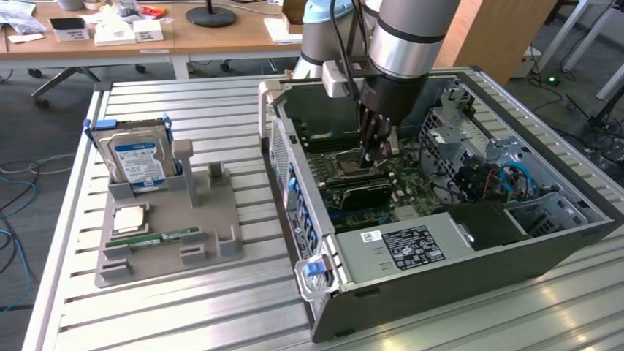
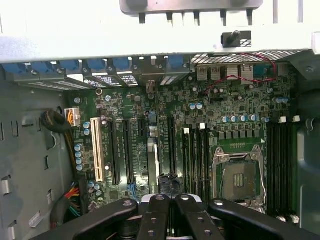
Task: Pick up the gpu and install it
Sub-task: 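Press down on the gpu until it lock into place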
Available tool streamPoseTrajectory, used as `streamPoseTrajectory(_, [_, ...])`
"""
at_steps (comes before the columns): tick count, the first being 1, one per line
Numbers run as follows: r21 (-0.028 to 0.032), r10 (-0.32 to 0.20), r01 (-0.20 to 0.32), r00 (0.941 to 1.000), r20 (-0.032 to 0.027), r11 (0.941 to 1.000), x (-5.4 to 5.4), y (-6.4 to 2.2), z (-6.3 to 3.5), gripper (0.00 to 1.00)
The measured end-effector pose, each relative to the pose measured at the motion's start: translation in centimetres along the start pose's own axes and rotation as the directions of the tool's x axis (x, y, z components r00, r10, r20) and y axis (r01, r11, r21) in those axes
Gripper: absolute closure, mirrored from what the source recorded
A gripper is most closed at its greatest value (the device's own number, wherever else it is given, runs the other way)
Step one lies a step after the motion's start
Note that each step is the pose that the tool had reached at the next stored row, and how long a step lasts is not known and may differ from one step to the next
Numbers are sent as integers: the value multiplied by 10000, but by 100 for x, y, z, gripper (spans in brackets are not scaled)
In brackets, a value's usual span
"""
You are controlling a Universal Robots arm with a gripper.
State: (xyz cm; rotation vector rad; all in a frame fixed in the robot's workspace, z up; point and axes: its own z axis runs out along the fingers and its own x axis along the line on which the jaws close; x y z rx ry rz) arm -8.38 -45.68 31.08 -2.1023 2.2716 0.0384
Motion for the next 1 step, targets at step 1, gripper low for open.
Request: streamPoseTrajectory(1, [0, 0, 0, 10000, 0, 10000, 0, 0, 0, 89])
